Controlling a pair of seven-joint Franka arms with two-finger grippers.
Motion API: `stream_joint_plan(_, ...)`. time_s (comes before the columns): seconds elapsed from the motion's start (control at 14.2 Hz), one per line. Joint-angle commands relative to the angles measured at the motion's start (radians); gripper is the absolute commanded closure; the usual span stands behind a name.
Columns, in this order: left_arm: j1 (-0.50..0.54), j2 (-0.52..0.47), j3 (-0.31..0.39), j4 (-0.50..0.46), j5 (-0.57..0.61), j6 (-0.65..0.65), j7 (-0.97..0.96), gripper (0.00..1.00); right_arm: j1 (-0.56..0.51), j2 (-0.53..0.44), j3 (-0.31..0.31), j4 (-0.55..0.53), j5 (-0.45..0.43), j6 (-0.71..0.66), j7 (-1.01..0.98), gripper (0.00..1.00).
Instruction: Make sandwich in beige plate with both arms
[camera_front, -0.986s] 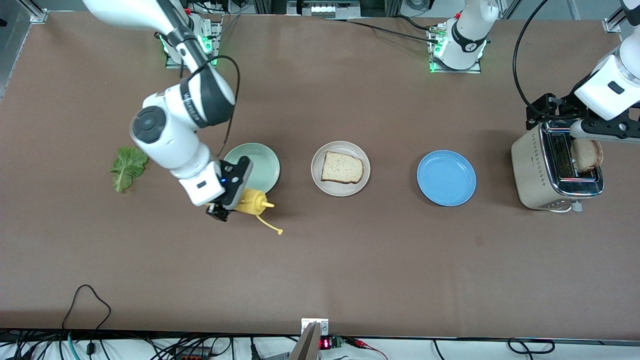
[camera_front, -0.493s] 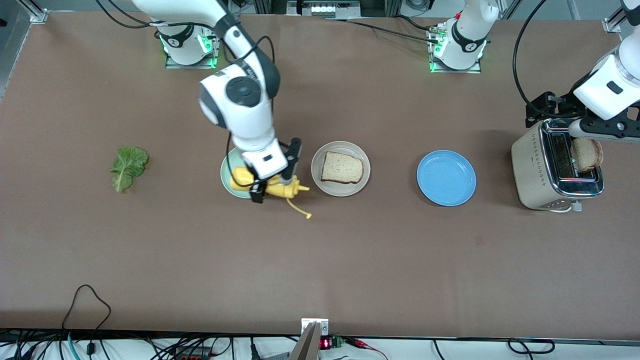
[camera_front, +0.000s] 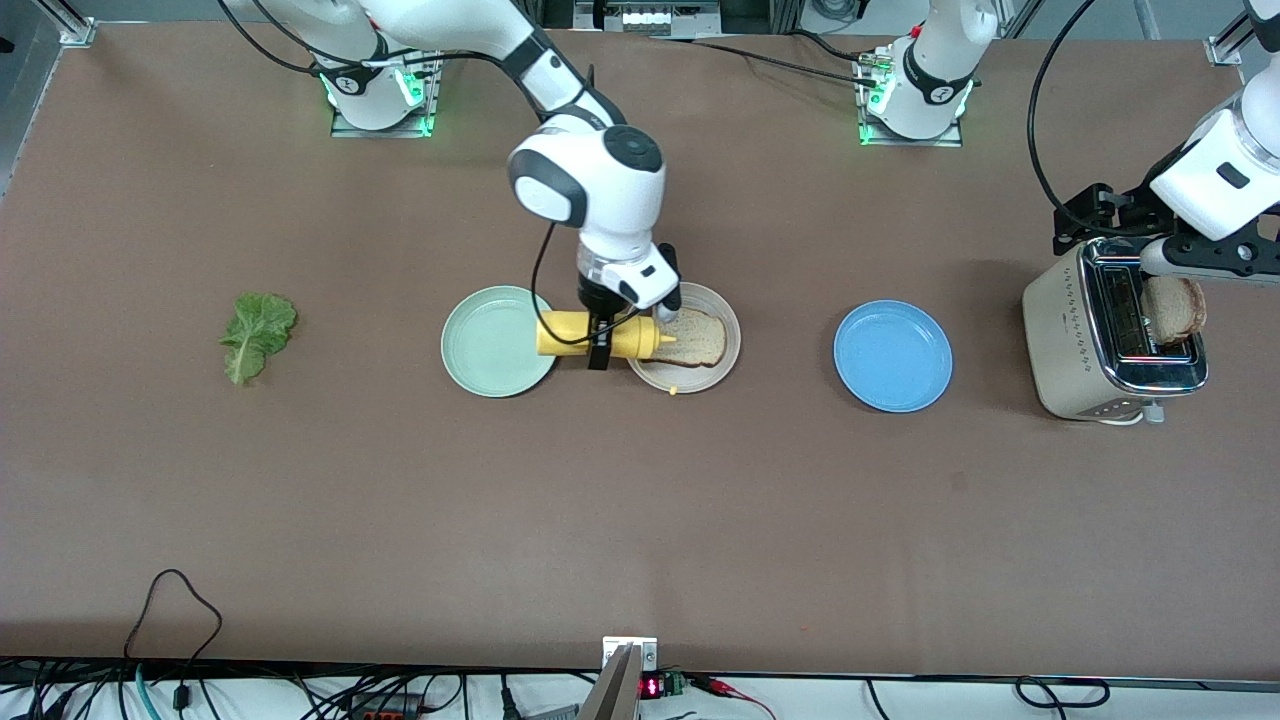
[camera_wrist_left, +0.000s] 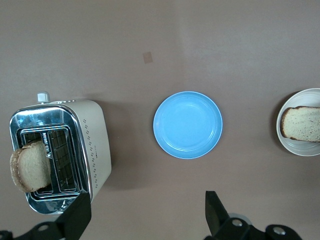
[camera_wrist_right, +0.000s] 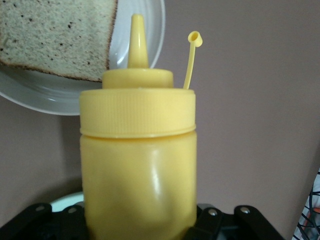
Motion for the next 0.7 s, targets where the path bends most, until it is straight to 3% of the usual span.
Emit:
stream_joint_plan(0.0, 0.011, 0.010, -0.004, 0.029, -0.008, -0.023, 0.012, 0.00, 0.043, 0.069, -0.015, 0.103, -0.063, -0.089, 0.028, 0.69)
stream_joint_plan(0.42, 0.012, 0.010, -0.002, 0.028, -0.008, -0.024, 0.012, 0.00, 0.098, 0.120, -0.015, 0.103, -0.184, -0.134, 0.112, 0.69)
stream_joint_plan(0.63, 0.012, 0.010, -0.002, 0.028, -0.008, -0.024, 0.012, 0.00, 0.098, 0.120, -0.015, 0.103, -0.189, -0.140, 0.114, 0.69)
